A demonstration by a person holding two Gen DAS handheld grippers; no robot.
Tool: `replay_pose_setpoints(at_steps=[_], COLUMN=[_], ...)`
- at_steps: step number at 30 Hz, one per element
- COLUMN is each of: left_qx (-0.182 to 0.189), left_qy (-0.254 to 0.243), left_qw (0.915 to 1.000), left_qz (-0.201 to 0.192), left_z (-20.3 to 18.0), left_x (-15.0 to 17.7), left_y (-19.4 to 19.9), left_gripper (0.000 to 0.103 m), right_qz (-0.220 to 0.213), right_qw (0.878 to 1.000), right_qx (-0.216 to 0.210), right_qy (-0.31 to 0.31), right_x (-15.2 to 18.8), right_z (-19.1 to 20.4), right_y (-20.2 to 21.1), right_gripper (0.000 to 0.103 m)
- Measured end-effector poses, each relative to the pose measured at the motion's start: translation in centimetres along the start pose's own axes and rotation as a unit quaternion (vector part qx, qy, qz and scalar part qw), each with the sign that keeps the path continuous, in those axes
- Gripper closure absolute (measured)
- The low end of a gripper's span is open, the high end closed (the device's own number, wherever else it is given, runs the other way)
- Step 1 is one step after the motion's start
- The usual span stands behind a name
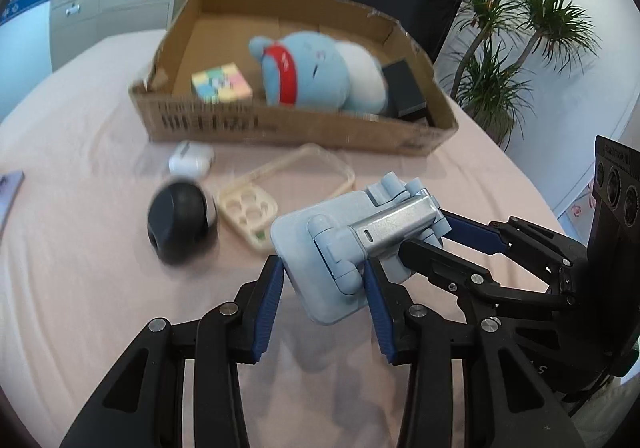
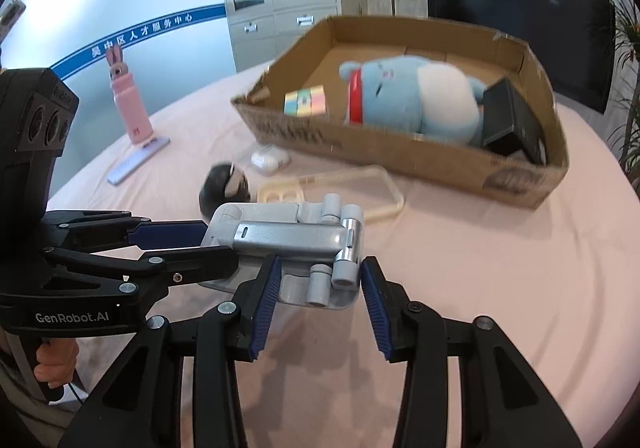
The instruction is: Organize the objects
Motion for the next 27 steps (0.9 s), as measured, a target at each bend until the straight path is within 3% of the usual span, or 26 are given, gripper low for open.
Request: replay_pose_setpoints(at_steps=[8,27], left_qx=[-0.011,-0.014], left_qy=[-0.010,-0.005], left_qw=[0.9986,0.9955], left_qz=[-0.051,-0.094], left_z=[0.2,1.5], left_x=[-3.6,-8.9], left_y=[2.2,2.9], left_gripper=[0.064,0.064], right_qz=[-0.051,-0.093], right_qw=[0.998,0.995], right_qx=[0.014,0.024], right_qy=[0.021,0.041], right_x=[-3.8,-9.4], right_z=[0.5,-0.2], right_y=[1.2,0.6], right_gripper=[0.064,0.064])
Point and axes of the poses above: each gripper's, at about its wrist camera, not at the fingertips, and y roughly against the way its jaws point, z to its left, x to its underside, the point moved 1 cm from there along -y, roughly the way its jaws point, and after that the axes turned 8 degrees about -x, right-handed, at the moved point
